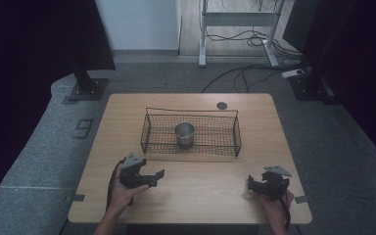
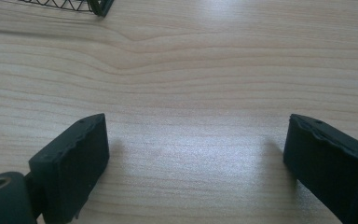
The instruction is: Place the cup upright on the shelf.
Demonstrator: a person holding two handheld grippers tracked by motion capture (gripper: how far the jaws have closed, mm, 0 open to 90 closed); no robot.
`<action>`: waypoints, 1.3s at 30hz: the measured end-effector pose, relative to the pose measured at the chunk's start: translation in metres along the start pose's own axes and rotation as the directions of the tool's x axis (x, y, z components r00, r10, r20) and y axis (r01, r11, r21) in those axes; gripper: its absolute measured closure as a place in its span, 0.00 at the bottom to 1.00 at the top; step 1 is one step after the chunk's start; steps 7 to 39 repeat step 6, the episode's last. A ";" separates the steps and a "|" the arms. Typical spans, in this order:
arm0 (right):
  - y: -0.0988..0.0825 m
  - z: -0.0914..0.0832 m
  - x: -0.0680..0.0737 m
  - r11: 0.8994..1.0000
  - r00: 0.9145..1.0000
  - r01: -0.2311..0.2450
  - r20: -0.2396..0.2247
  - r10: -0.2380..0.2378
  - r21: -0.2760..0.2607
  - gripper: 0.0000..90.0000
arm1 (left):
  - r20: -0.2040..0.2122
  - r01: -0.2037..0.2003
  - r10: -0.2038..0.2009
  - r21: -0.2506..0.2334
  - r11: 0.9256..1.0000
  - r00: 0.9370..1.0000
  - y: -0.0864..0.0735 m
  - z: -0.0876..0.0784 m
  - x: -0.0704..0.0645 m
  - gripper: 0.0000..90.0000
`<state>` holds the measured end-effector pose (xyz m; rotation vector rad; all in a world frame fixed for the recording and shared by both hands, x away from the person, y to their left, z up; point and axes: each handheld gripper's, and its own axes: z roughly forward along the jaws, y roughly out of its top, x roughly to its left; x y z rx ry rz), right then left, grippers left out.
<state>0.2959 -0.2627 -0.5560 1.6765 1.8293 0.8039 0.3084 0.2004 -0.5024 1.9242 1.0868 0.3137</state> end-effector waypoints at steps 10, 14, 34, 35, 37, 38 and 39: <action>0.001 0.001 0.001 1.000 1.000 -0.004 0.003 0.004 0.003 0.07 | 0.002 0.018 -0.018 -0.001 1.000 1.000 -0.008 -0.001 0.004 0.10; 0.001 0.001 0.001 1.000 1.000 -0.004 0.003 0.004 0.003 0.07 | 0.002 0.018 -0.018 -0.001 1.000 1.000 -0.008 -0.001 0.004 0.10; 0.001 0.001 0.001 1.000 1.000 -0.004 0.003 0.004 0.003 0.07 | 0.002 0.018 -0.018 -0.001 1.000 1.000 -0.008 -0.001 0.004 0.10; 0.001 0.001 0.001 1.000 1.000 -0.004 0.003 0.004 0.003 0.07 | 0.002 0.018 -0.018 -0.001 1.000 1.000 -0.008 -0.001 0.004 0.10; 0.001 0.001 0.001 1.000 1.000 -0.004 0.003 0.004 0.003 0.07 | 0.002 0.018 -0.018 -0.001 1.000 1.000 -0.008 -0.001 0.004 0.10; 0.001 0.001 0.001 1.000 1.000 -0.004 0.003 0.004 0.003 0.07 | 0.002 0.018 -0.018 -0.001 1.000 1.000 -0.008 -0.001 0.004 0.10; 0.001 0.001 0.001 1.000 1.000 -0.004 0.003 0.004 0.003 0.07 | 0.002 0.018 -0.018 -0.001 1.000 1.000 -0.008 -0.001 0.004 0.10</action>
